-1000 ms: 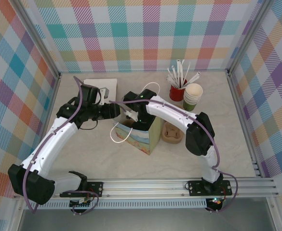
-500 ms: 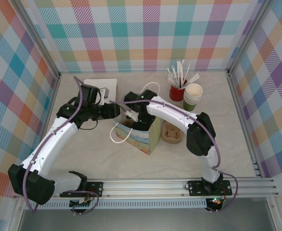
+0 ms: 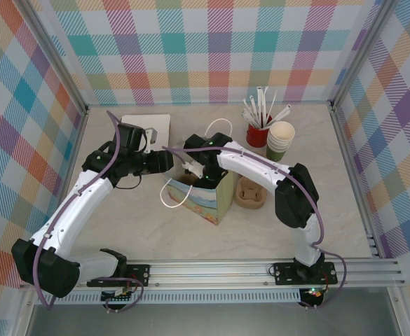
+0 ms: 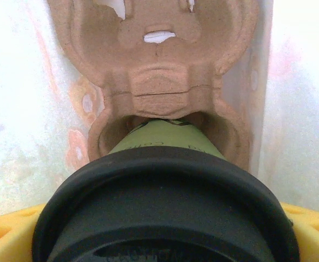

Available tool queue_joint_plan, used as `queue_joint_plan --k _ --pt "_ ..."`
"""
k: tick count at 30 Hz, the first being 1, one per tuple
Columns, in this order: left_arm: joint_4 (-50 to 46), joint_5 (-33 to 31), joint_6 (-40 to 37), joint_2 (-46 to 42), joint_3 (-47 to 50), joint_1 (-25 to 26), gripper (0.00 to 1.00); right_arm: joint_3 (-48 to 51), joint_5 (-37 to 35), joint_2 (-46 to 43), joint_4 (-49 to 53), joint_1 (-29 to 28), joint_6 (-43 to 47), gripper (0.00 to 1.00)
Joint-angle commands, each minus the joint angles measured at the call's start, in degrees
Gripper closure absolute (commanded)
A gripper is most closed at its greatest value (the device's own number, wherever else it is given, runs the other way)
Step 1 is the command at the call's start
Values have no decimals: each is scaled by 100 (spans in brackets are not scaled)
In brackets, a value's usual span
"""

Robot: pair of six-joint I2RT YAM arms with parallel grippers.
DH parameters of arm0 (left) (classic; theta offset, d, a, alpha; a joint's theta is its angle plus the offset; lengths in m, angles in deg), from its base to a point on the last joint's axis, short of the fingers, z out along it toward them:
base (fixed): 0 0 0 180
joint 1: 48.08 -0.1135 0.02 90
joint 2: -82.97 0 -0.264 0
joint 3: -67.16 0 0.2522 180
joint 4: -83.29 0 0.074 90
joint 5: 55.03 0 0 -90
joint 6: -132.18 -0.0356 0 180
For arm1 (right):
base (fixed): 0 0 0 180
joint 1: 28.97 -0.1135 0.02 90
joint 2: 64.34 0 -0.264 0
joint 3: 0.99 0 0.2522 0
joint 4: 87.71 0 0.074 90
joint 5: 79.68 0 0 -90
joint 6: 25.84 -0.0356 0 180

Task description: Pack the takeout coffee

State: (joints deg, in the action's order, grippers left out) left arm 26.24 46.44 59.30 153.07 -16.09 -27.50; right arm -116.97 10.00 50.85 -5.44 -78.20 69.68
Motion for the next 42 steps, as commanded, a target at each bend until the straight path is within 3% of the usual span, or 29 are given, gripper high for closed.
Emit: queue_joint_plan --k 1,42 --pt "-118 -171 -4 74 -192 -42 41 220 58 -76 -124 41 229 11" --pt "-148 51 -108 6 -239 -38 41 7 222 -352 -90 111 55 8"
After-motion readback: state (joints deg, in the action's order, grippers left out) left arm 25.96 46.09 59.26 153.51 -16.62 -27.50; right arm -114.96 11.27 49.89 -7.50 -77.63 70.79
